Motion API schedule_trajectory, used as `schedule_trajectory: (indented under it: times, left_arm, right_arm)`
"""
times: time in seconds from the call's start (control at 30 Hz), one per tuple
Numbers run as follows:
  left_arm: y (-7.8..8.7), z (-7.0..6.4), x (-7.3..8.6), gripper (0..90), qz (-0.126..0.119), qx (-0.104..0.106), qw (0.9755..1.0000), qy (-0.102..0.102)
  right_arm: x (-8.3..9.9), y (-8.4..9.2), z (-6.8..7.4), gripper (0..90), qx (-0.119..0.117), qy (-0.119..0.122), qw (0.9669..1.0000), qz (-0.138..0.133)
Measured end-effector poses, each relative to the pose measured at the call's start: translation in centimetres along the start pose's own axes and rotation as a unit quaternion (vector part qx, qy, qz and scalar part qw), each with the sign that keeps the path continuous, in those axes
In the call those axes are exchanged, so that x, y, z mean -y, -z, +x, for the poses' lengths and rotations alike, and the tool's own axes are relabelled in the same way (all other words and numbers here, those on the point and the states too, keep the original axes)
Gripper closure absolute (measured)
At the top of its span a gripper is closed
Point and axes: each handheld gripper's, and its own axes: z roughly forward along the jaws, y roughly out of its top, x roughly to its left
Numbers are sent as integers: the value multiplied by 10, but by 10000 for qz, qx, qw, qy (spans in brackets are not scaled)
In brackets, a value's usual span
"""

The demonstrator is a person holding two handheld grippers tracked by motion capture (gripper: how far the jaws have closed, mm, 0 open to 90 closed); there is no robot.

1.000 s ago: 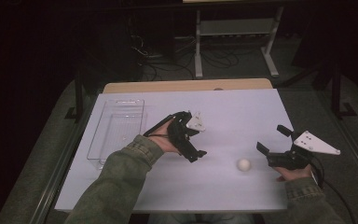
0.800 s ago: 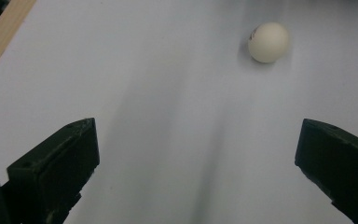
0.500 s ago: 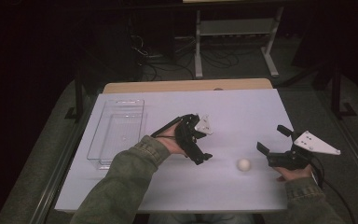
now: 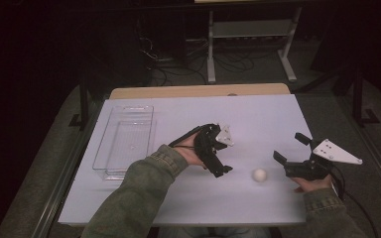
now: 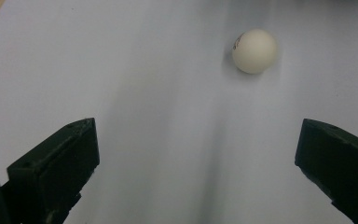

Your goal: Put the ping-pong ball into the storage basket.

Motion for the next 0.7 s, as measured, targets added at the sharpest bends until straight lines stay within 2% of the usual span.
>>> schedule_trajectory:
  times: [0.7]
  left_arm:
    - [-19, -5, -9, 0, -46, 126, 9999, -73]
  right_arm:
    - [0, -1, 0, 0, -10, 11, 10000, 4]
